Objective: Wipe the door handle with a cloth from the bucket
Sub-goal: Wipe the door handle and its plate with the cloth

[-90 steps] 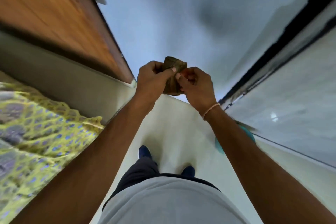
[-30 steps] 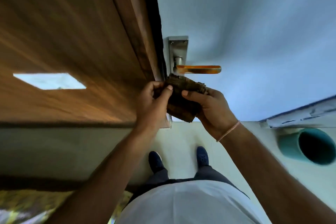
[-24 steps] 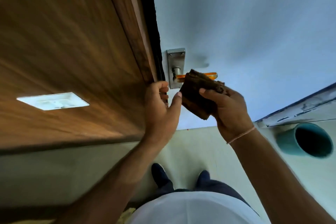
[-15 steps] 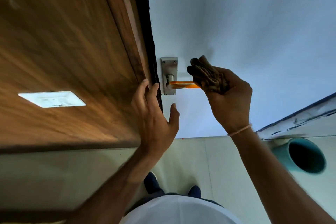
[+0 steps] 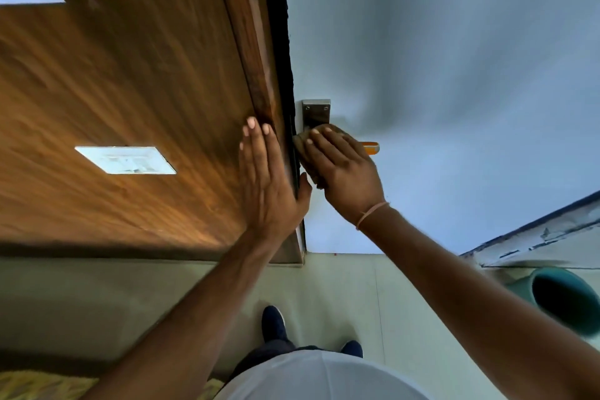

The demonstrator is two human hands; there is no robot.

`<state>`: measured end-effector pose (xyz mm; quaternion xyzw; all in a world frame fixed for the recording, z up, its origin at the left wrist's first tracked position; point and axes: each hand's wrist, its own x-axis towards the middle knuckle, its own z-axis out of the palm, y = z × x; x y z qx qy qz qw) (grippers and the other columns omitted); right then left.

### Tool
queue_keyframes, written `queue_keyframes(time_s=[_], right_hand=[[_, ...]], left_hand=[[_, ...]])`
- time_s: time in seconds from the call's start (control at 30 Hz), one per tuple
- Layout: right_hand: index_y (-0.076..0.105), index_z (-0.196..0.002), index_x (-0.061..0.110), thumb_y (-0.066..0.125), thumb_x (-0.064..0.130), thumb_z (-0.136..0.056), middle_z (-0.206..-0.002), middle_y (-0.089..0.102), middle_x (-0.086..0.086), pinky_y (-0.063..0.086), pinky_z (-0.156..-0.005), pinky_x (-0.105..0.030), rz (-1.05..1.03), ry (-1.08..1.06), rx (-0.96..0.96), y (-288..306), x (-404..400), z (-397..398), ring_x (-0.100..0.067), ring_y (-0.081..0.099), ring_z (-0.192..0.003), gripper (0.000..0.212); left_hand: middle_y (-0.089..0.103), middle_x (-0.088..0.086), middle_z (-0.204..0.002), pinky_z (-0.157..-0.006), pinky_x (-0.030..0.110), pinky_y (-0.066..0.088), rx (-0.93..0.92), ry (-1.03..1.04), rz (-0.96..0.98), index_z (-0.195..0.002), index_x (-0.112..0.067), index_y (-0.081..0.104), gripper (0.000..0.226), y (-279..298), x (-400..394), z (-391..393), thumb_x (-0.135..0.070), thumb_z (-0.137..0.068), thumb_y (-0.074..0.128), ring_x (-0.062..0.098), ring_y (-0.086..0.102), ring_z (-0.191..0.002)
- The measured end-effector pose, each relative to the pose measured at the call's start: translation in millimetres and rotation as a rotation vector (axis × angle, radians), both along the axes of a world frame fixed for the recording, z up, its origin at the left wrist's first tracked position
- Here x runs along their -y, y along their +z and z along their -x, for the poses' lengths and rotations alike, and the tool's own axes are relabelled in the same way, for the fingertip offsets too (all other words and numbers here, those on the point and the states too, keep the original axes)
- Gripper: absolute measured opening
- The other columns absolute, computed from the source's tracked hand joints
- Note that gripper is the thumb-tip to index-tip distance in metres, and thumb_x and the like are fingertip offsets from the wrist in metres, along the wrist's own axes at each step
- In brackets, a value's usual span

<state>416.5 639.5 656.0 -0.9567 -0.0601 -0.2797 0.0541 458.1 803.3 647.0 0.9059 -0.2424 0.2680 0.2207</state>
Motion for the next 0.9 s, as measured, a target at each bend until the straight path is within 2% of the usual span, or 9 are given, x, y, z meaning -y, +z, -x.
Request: queue_keyframes(time_s=[0.13,0.23,0.33,0.4,0.47,0.57,0.7,0.8,0.9], right_hand=[[0.058,-0.149,0.006,0.053,0.003,-0.093,-0.156,0.056,-0.014,0.039,-0.124,-0.051,0.069,-0.035,0.009,-9.0,11.7,11.5,-0.034,0.047,-0.15,0.056],[0.062,-0.145,0.004,0.06,0.0,-0.088,-0.153,0.059,-0.015,0.04,-0.121,-0.05,0.004,-0.112,0.054,-13.9,30.9,21.6,-0.034,0.05,-0.149,0.057],[0.067,-0.136,0.002,0.064,0.006,-0.091,-0.145,0.066,-0.015,0.041,-0.12,-0.048,-0.075,-0.248,0.074,-11.5,18.6,19.0,-0.034,0.054,-0.144,0.045],[0.066,-0.136,0.004,0.063,0.009,-0.092,-0.144,0.066,-0.013,0.039,-0.12,-0.048,-0.088,-0.233,0.051,-6.4,-3.0,6.5,-0.033,0.054,-0.144,0.044],[0.062,-0.144,0.007,0.061,0.011,-0.093,-0.148,0.064,-0.01,0.038,-0.121,-0.048,-0.065,-0.151,0.014,-1.3,-12.2,-3.7,-0.032,0.052,-0.145,0.052],[0.054,-0.153,0.011,0.058,0.009,-0.089,-0.153,0.06,-0.009,0.038,-0.119,-0.049,-0.065,-0.119,-0.025,-0.3,6.9,1.2,-0.032,0.051,-0.146,0.065],[0.061,-0.147,0.011,0.058,0.011,-0.088,-0.148,0.064,-0.009,0.04,-0.116,-0.048,-0.119,-0.281,0.007,-2.0,30.0,23.1,-0.032,0.055,-0.143,0.06],[0.063,-0.144,0.011,0.058,0.011,-0.086,-0.145,0.066,-0.008,0.038,-0.118,-0.046,-0.123,-0.343,0.016,-0.3,2.8,9.1,-0.031,0.055,-0.142,0.058],[0.061,-0.147,0.01,0.054,0.012,-0.089,-0.151,0.062,-0.007,0.035,-0.122,-0.047,-0.109,-0.257,-0.027,-2.8,-16.0,-1.4,-0.03,0.051,-0.147,0.059]], left_hand=[[0.007,0.028,-0.176,-0.137,0.049,0.014,-0.008,-0.01,-0.047,-0.167,0.006,0.01,0.112,-6.3,-4.8,-4.7,-0.039,-0.087,0.075,0.041,0.009,-0.166],[0.0,0.024,-0.175,-0.138,0.047,0.01,0.015,-0.035,-0.049,-0.167,0.005,0.004,0.113,-9.0,-7.9,-7.1,-0.035,-0.087,0.073,0.042,0.007,-0.166],[-0.003,0.023,-0.175,-0.138,0.047,0.009,0.037,-0.038,-0.068,-0.167,0.003,-0.002,0.116,-12.9,-8.5,-10.8,-0.034,-0.086,0.073,0.041,0.005,-0.166],[-0.004,0.023,-0.175,-0.138,0.047,0.008,0.048,-0.04,-0.09,-0.167,0.002,-0.006,0.12,-15.1,-7.8,-13.2,-0.037,-0.086,0.074,0.039,0.001,-0.166],[-0.004,0.024,-0.175,-0.138,0.048,0.009,0.055,-0.056,-0.092,-0.167,0.002,-0.008,0.121,-16.6,-8.4,-15.2,-0.038,-0.087,0.074,0.04,0.0,-0.166],[0.0,0.024,-0.174,-0.137,0.047,0.008,0.079,-0.075,-0.094,-0.167,0.001,-0.008,0.121,-19.0,-10.4,-18.9,-0.038,-0.088,0.074,0.045,0.008,-0.164],[0.005,0.024,-0.174,-0.136,0.049,0.011,0.097,-0.076,-0.105,-0.168,0.0,-0.008,0.118,-23.1,-11.2,-22.5,-0.038,-0.088,0.07,0.046,0.013,-0.163],[0.017,0.034,-0.172,-0.135,0.052,0.015,0.096,-0.061,-0.098,-0.167,0.006,0.0,0.115,-24.9,-8.3,-24.5,-0.039,-0.088,0.072,0.048,0.015,-0.162],[0.023,0.037,-0.17,-0.134,0.054,0.018,0.102,-0.051,-0.099,-0.166,0.008,0.008,0.112,-28.2,-6.9,-27.2,-0.043,-0.09,0.074,0.048,0.016,-0.161]])
